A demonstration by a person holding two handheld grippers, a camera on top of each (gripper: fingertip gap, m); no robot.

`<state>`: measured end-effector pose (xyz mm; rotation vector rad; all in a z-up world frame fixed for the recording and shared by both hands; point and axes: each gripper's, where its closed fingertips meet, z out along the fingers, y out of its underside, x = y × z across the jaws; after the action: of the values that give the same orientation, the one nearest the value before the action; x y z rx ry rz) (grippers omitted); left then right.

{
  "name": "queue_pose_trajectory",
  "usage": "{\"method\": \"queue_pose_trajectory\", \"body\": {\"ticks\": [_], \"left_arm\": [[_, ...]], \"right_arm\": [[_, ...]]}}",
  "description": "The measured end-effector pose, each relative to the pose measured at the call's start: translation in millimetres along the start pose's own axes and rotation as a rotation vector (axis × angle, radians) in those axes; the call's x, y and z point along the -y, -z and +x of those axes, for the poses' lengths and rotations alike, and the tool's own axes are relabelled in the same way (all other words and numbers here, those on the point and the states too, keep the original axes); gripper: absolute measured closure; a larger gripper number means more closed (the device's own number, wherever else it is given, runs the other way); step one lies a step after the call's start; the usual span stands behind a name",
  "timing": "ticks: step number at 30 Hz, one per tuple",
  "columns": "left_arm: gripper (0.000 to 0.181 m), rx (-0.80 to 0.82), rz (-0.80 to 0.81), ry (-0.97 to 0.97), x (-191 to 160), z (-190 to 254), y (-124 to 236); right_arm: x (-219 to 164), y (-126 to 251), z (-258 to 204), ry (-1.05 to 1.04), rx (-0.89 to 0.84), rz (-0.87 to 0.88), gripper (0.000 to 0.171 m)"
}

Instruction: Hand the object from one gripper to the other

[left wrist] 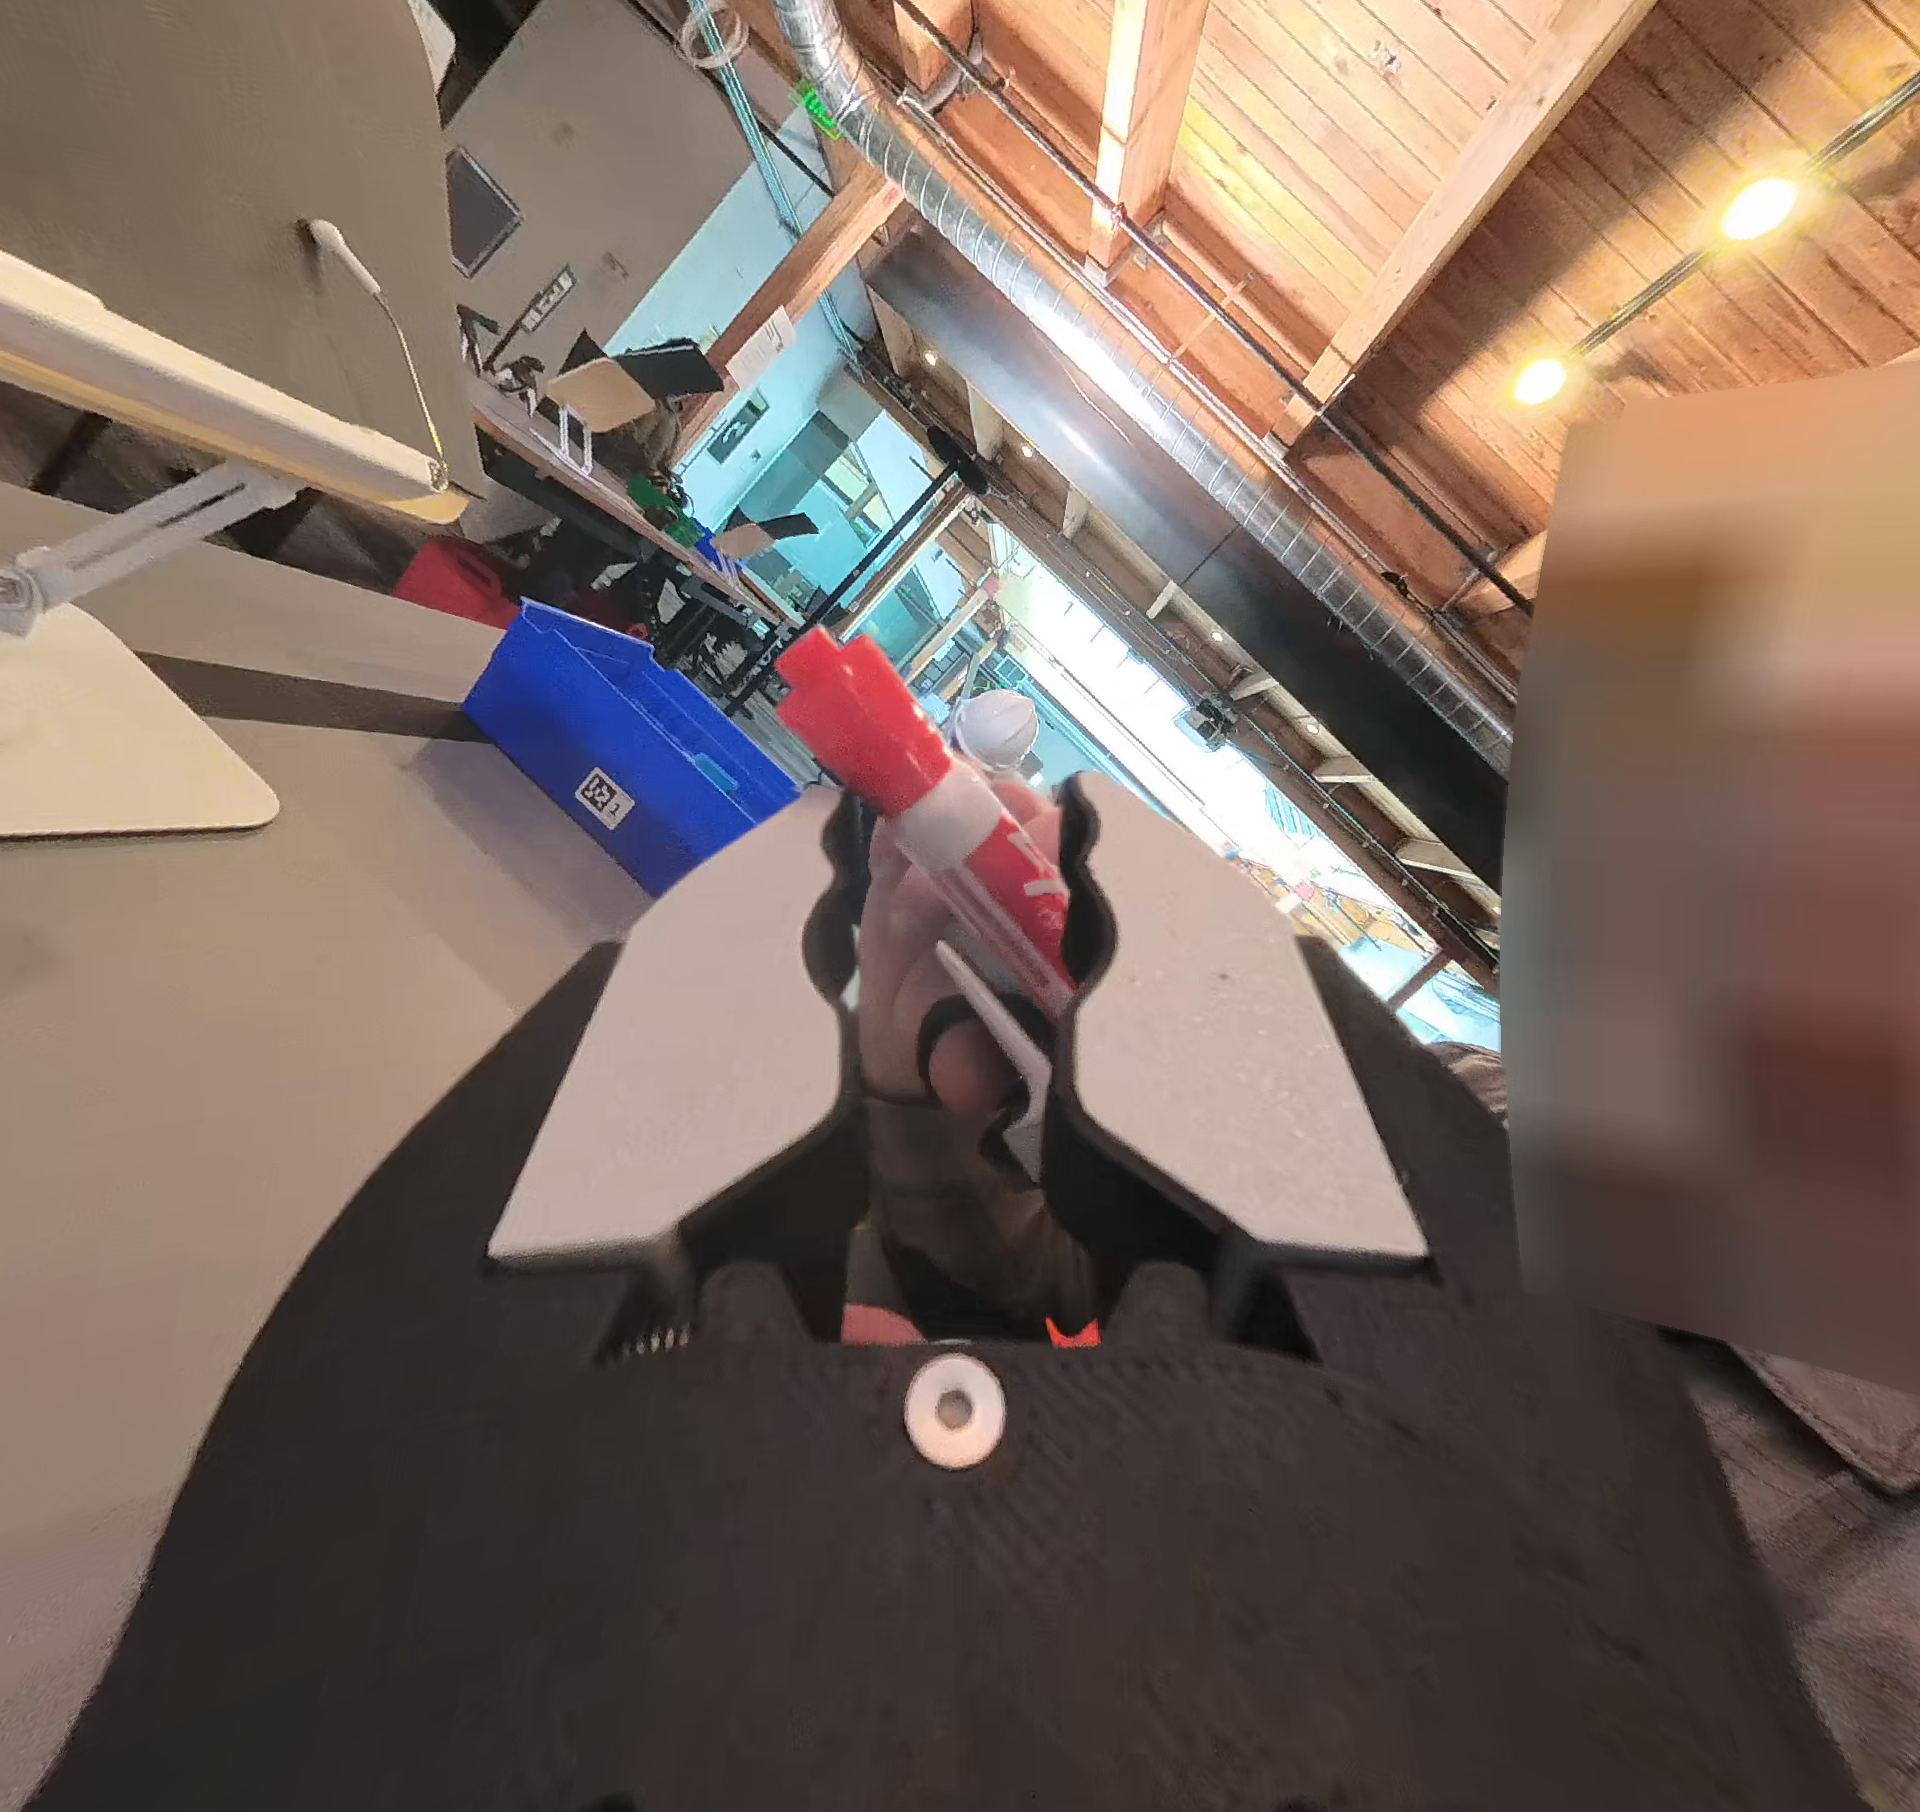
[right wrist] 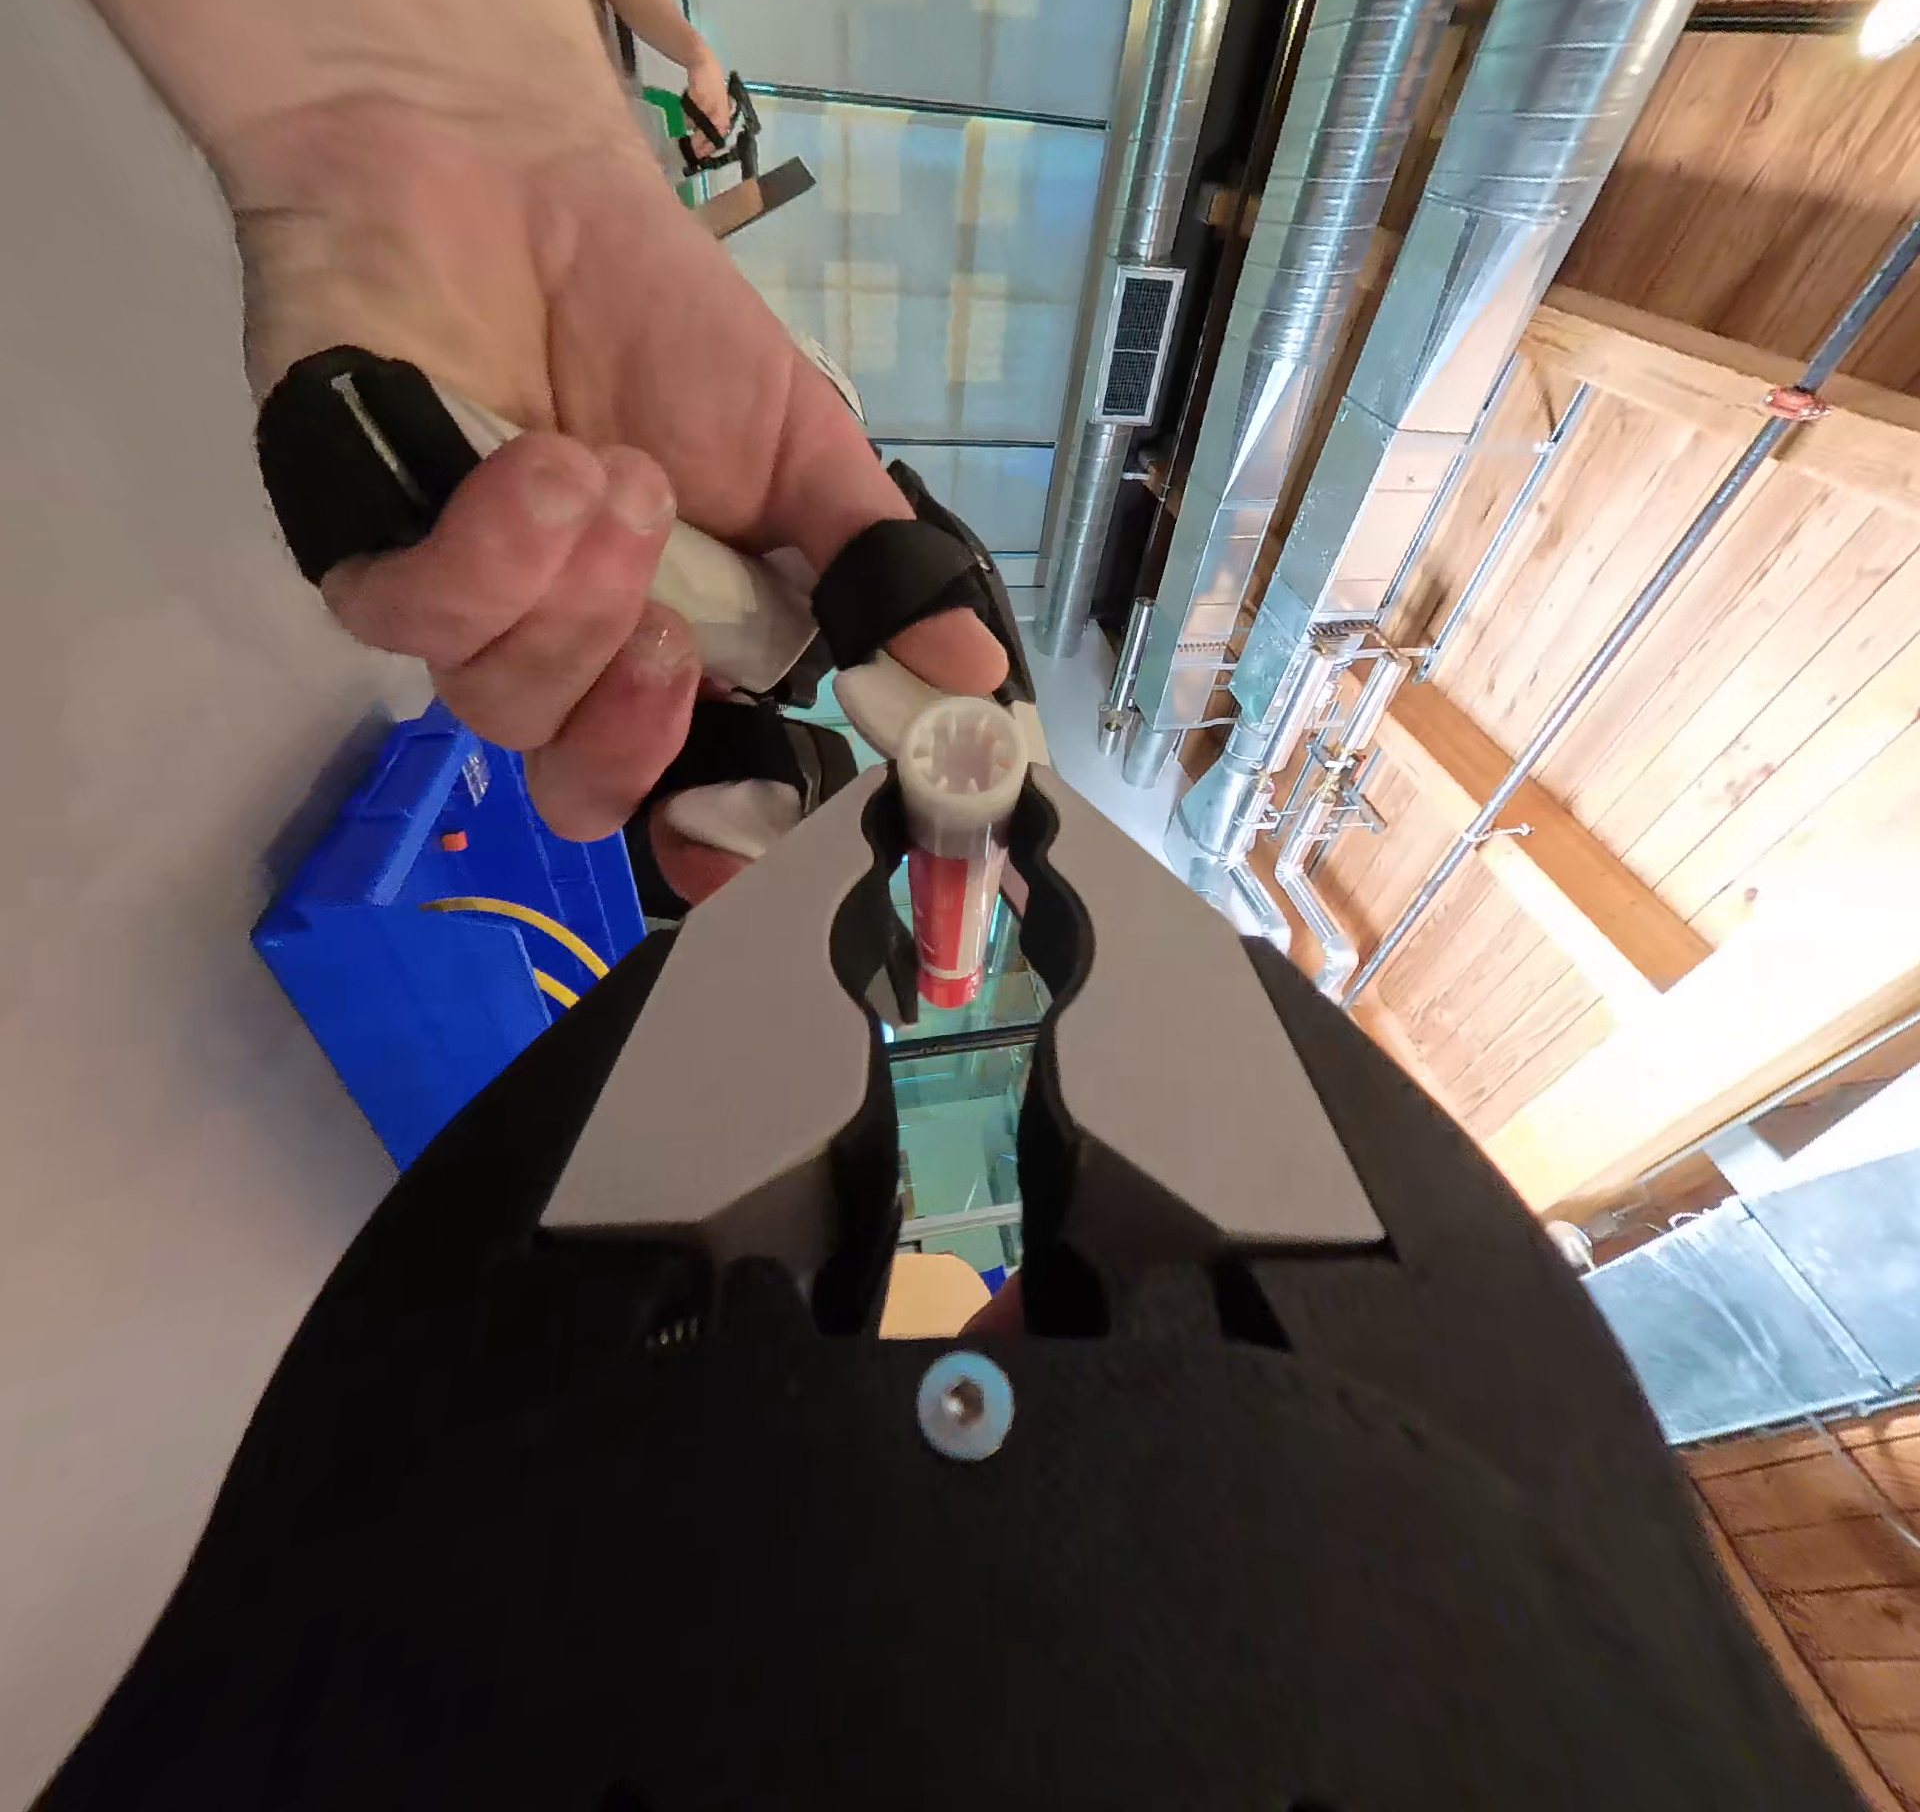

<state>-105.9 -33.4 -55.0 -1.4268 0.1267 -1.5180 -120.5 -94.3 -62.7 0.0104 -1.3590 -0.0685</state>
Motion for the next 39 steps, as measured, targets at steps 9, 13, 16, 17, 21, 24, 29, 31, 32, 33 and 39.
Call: {"method": "queue_pose_trajectory", "body": {"ticks": [9,13,16,17,21,24,29,31,32,33,39], "left_arm": [[0.156,0.049,0.002,-0.098,-0.4,6.0,13.1],[0.161,0.102,0.060,-0.177,14.4,9.6,16.2],[0.162,0.150,0.132,-0.227,32.6,9.2,23.8],[0.162,0.179,0.154,-0.260,38.8,8.9,26.6],[0.162,0.215,0.279,-0.294,65.0,15.6,38.1],[0.162,0.210,0.346,-0.283,74.0,18.1,40.7],[0.162,0.183,0.357,-0.260,69.4,19.1,28.3],[0.162,0.183,0.365,-0.260,68.3,19.6,24.5],[0.162,0.176,0.365,-0.254,67.6,20.3,22.8],[0.162,0.173,0.384,-0.250,69.5,21.3,23.4],[0.163,0.159,0.408,-0.243,71.9,27.4,24.4]], "right_arm": [[7.2,-5.0,-11.4,0.033,0.003,0.013,0.153],[3.6,-7.7,-14.0,-0.026,0.014,-0.004,0.125],[-1.4,-6.2,-12.9,-0.161,0.039,0.005,0.111],[-5.3,-5.1,-13.4,-0.200,0.057,0.001,0.110],[-23.5,3.9,4.4,-0.408,0.026,0.011,0.140],[-31.3,6.0,10.0,-0.469,0.014,-0.001,0.145],[-32.0,-0.9,9.1,-0.515,-0.018,-0.039,0.150],[-34.0,-2.4,8.6,-0.524,-0.035,-0.054,0.152],[-35.2,-2.2,11.5,-0.532,-0.057,-0.060,0.157],[-35.8,-2.0,13.4,-0.534,-0.068,-0.065,0.161],[-41.6,1.4,22.6,-0.596,-0.136,-0.071,0.170]]}}
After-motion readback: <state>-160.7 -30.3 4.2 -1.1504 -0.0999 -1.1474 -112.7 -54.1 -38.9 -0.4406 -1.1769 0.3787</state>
